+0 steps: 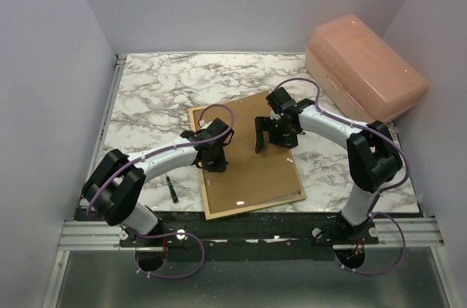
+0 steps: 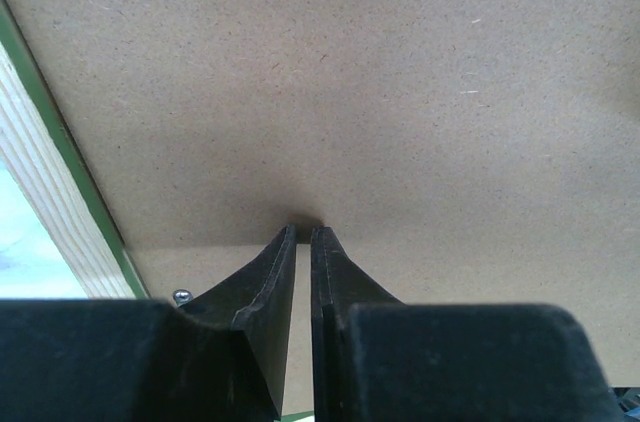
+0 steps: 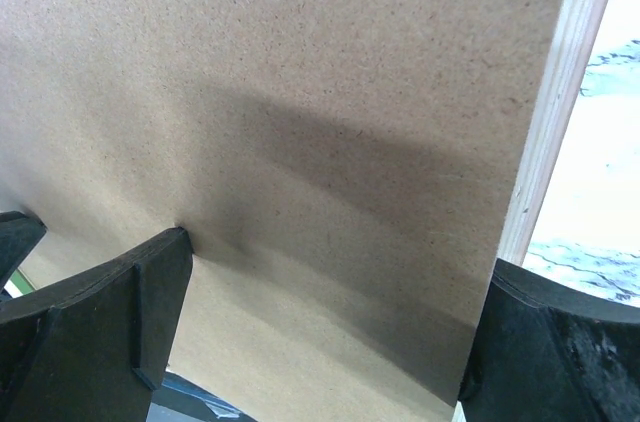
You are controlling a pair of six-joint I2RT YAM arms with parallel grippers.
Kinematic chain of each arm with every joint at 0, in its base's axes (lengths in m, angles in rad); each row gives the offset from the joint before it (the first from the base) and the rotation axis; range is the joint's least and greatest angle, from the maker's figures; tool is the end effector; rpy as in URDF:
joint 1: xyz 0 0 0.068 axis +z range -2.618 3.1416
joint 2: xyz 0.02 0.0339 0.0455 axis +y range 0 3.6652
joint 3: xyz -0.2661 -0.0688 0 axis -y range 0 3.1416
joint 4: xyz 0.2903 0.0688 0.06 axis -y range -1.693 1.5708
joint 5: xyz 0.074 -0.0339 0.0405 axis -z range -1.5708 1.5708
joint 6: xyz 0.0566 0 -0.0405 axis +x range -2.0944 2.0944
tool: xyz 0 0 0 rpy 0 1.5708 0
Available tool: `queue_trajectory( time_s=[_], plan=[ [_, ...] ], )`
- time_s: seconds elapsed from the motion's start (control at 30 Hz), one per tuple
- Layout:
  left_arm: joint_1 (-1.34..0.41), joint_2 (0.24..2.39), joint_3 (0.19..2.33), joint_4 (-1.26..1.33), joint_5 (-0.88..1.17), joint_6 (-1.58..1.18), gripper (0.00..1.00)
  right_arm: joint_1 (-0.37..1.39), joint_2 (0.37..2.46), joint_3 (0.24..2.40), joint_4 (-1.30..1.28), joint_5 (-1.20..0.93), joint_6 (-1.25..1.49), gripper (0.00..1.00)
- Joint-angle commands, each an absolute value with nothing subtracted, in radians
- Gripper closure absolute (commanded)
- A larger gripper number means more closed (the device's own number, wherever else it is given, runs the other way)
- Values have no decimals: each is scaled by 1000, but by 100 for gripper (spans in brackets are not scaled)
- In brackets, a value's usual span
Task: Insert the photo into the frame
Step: Place the photo frame item in the photo frame.
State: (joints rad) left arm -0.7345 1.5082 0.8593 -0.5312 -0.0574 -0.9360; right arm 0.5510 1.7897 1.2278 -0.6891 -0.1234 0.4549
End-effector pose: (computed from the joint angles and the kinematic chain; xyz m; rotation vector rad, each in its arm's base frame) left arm 0.2401 -0.2125 0.1308 -0.2991 2.7996 -0.3588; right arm 0.3340 0.2134 0.1458 -0.1679 2.8914 0.3819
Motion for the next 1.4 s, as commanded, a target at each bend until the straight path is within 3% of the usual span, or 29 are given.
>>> queue_trajectory(
  time_s=[0.0, 0.3, 0.67, 0.93, 1.0, 1.13, 1.2, 1.27, 1.37],
  plan=[
    [-736, 1581, 784, -556, -79, -949, 86, 550, 1734, 1254, -837, 85, 415, 0],
    [-732, 1591, 772, -552, -78, -951, 86, 512, 1682, 1268, -824, -78, 405, 0],
    [-726, 1594, 767, -551, -77, -951, 87, 500, 1652, 1278, -884, 101, 432, 0],
    [-726, 1531, 786, -559, -70, -927, 84, 415, 1618, 1203, -815, -22, 419, 0],
    [-727, 1474, 795, -550, -55, -904, 76, 379, 1609, 1165, -792, -65, 419, 0],
    [-727, 1325, 799, -511, -1, -862, 26, 332, 1593, 1079, -730, -155, 428, 0],
    [-724, 1259, 801, -521, -1, -859, 12, 324, 1593, 1036, -699, -189, 436, 0],
    [-717, 1201, 793, -550, -1, -863, 6, 321, 1602, 999, -674, -214, 443, 0],
    [-673, 1114, 738, -596, -1, -882, 6, 317, 1617, 955, -643, -225, 453, 1]
  ],
)
